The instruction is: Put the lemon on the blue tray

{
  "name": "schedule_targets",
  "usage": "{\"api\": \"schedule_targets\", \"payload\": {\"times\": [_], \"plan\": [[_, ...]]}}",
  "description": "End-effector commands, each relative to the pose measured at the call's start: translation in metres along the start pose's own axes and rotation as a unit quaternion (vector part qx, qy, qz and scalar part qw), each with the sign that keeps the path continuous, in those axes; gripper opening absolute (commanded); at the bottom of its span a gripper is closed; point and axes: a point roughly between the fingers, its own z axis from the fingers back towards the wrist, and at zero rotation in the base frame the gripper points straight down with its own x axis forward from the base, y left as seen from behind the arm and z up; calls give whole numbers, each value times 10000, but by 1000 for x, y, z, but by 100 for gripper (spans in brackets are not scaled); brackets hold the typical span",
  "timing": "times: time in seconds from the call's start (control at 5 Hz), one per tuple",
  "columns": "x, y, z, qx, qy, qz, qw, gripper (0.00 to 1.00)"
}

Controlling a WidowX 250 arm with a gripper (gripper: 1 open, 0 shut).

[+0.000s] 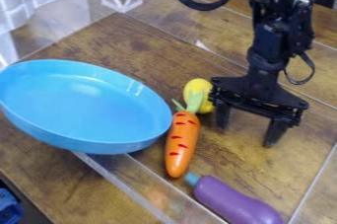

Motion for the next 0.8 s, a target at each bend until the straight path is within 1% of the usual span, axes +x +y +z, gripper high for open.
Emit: {"api": "schedule_targets", "payload": {"times": [0.0, 0.2, 0.4, 0.6], "plan": [[1, -18, 11, -63, -164, 21, 9998, 100], [2, -22, 9, -15, -227, 358, 9991, 100], [0, -22, 8, 76, -256, 237, 9994, 100], [5, -8, 8, 169, -280, 197, 9993, 100]]}}
